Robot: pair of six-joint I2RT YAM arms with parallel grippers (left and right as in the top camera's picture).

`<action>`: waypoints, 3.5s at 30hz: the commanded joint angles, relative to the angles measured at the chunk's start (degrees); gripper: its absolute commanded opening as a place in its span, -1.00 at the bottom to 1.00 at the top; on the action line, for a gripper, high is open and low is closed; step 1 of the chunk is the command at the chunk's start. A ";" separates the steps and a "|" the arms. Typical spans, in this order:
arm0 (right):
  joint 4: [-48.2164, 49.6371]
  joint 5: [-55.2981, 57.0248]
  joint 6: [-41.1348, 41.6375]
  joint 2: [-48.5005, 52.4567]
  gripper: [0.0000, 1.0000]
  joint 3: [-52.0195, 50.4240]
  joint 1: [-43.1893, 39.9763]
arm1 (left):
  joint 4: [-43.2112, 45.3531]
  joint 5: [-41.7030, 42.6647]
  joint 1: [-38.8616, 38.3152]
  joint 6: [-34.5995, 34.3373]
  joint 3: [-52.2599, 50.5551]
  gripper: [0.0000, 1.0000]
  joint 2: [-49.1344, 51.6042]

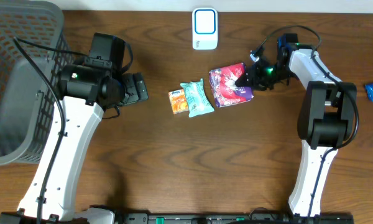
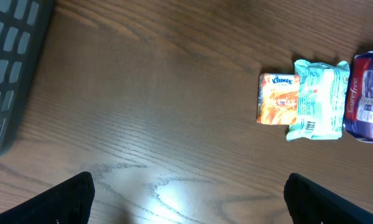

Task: Scan the item barcode
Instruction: 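Grasp the purple pack, hold it at the scanner, carry it right, then reach the right gripper to the green wipes pack and grasp it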

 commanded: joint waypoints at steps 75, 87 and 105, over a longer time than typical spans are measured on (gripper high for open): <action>0.76 58.93 22.10 -3.34 0.42 27.28 -25.03 | -0.22 -1.16 0.24 0.35 0.44 0.96 -0.13; -12.81 12.90 13.57 -11.47 0.35 27.12 -22.71 | -0.22 -1.16 0.24 0.35 0.44 0.96 -0.13; -1.88 6.25 9.38 -10.69 0.53 -4.37 10.99 | -0.22 -1.16 0.24 0.35 0.44 0.96 -0.13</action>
